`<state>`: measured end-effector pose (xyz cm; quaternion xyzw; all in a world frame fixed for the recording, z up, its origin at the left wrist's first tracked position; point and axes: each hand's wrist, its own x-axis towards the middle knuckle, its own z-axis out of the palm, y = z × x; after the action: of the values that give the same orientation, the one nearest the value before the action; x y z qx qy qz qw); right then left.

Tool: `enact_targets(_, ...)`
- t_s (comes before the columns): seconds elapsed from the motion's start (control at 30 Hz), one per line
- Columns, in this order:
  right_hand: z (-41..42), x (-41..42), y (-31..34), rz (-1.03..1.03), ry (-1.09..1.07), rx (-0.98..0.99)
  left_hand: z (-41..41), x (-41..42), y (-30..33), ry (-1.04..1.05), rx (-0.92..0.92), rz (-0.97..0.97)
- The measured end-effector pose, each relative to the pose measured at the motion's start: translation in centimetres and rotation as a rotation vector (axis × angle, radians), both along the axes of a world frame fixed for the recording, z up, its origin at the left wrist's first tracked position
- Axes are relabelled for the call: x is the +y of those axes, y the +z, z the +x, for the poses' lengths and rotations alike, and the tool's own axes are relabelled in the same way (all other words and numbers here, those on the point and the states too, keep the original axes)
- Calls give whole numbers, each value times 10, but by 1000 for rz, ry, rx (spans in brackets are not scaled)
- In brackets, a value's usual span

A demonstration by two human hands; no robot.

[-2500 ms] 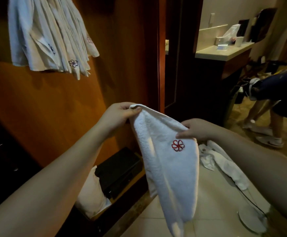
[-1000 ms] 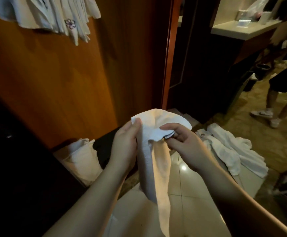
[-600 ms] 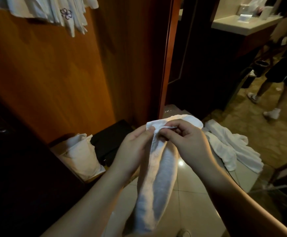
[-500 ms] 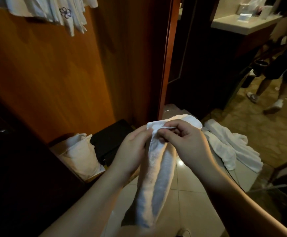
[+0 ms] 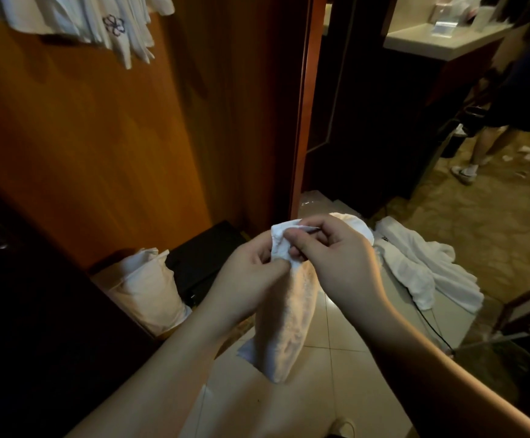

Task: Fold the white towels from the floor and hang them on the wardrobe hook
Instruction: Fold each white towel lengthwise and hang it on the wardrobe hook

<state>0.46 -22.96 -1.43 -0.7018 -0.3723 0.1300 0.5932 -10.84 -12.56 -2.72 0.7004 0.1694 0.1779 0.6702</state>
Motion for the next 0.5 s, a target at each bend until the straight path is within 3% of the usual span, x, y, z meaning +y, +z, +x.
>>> enact_targets(0.1, 8, 1, 2, -97, 24, -39, -1, 3, -1, 4, 36, 53)
enact_targets(0.23, 23, -5, 1, -373, 90, -196, -4, 14, -1, -38, 135, 99)
enact_targets(0.4, 51, -18, -27, -758, 105, -309, -9, 30, -6, -63, 190, 10)
enact_targets(0.5, 69, -32, -48, -887, 60, -370, -18, 44, -1, -78, 187, -9)
